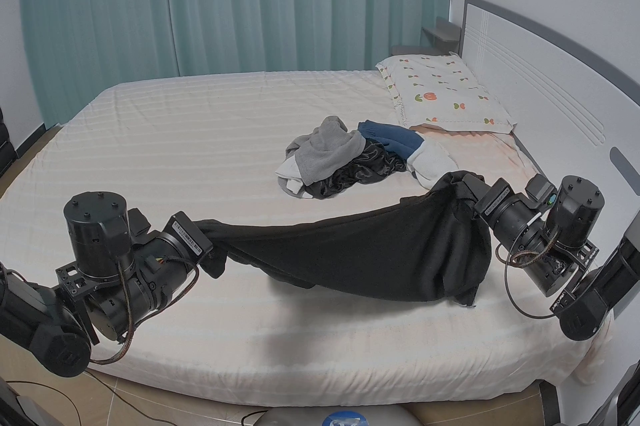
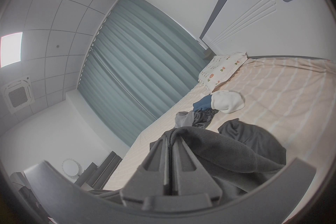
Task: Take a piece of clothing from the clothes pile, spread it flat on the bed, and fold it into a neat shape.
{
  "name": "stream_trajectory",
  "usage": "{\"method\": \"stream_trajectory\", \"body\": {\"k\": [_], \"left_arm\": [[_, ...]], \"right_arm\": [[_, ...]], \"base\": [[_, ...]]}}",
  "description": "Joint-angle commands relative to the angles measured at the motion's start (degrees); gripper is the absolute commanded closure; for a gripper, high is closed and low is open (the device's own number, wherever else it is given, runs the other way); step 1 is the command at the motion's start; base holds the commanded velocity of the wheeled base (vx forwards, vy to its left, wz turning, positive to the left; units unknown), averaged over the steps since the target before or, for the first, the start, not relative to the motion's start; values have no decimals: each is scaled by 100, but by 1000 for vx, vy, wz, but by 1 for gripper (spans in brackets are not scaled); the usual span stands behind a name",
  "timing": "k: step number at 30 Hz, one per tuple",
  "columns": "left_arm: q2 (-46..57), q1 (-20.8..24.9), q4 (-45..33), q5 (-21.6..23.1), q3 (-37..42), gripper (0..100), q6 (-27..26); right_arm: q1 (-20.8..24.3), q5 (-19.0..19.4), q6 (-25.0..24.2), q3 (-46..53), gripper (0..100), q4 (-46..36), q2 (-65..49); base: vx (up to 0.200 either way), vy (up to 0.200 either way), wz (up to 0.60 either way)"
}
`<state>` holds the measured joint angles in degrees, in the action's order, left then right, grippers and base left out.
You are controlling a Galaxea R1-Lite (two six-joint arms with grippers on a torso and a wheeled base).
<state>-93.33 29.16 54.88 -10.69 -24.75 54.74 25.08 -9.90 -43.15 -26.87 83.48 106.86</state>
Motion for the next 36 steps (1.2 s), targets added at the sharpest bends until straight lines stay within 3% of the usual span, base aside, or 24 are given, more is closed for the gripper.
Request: {"method": "stream_trajectory", "body": {"k": [1,30,36], "left_arm": [[157,2,-21,-3,5,100,-7],[245,2,-39,-30,-13,100,-24],[430,2,-57,-30,5,100,-121]], "right_arm": [[103,-30,-9,-11,100,10,28],[217,-381,0,-170,100,28,1],[243,-381,9,-152,100,371,98]], "base": [[0,200,0],[0,200,0],[0,200,0]]}}
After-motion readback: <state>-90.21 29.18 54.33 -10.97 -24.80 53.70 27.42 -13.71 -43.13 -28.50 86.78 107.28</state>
